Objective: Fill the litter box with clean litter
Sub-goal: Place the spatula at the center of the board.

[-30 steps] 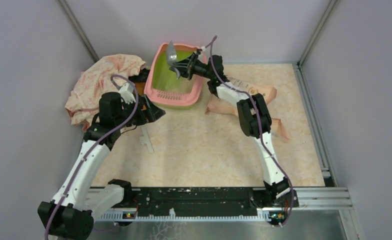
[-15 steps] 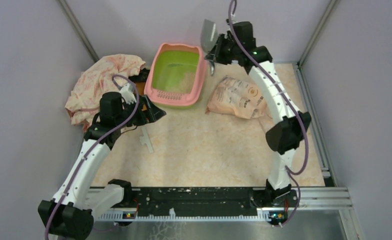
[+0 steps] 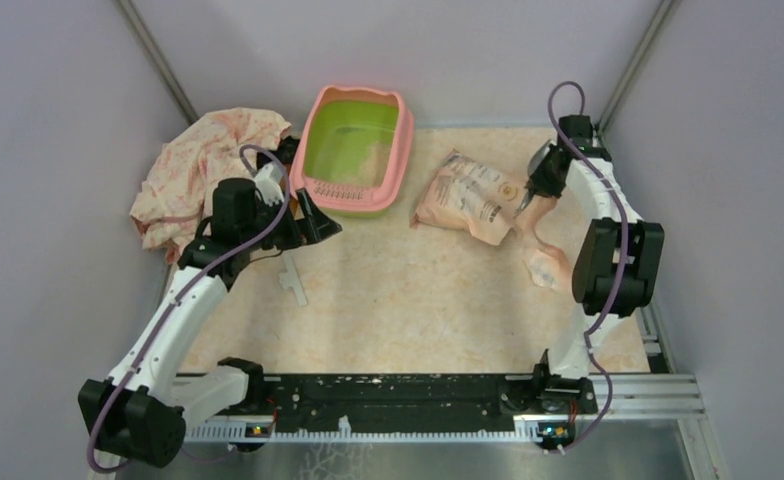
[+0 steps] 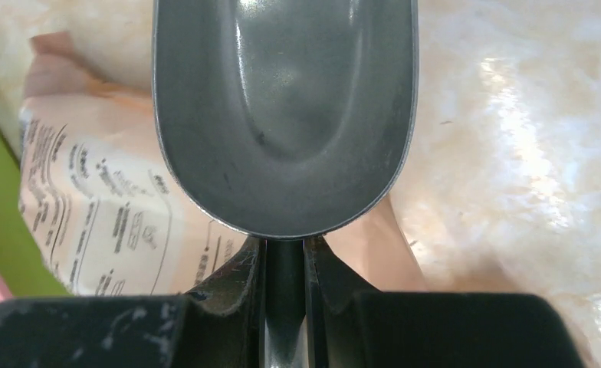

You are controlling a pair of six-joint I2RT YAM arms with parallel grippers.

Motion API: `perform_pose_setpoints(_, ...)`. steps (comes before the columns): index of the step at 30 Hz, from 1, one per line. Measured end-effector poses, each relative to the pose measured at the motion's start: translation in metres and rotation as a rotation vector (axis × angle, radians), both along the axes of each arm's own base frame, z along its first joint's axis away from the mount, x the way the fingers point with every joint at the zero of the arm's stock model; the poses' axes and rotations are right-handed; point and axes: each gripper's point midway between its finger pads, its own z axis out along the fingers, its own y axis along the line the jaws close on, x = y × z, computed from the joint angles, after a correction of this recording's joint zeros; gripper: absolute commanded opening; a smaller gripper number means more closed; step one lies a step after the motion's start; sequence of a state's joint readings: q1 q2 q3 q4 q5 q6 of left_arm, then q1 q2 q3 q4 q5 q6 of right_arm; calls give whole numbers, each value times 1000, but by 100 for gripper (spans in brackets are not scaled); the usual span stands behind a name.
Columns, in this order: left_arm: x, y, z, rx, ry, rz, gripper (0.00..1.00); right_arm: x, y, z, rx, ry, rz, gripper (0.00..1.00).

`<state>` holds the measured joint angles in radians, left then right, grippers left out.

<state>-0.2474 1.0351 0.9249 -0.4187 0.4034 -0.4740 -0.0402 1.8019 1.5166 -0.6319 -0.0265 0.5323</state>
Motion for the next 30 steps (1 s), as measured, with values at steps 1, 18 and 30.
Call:
perform_pose_setpoints(1, 0, -3, -1, 1, 3, -8, 99, -4, -10, -8, 9, 18, -33, 0)
perform_pose_setpoints(18, -11, -29, -8, 35, 12, -76, 99, 22, -53, -12, 29, -64, -110, 0)
perform_pose_setpoints(30, -12, -32, -22, 43, 30, -83, 99, 24, 109, 89, 42, -282, 377, 0)
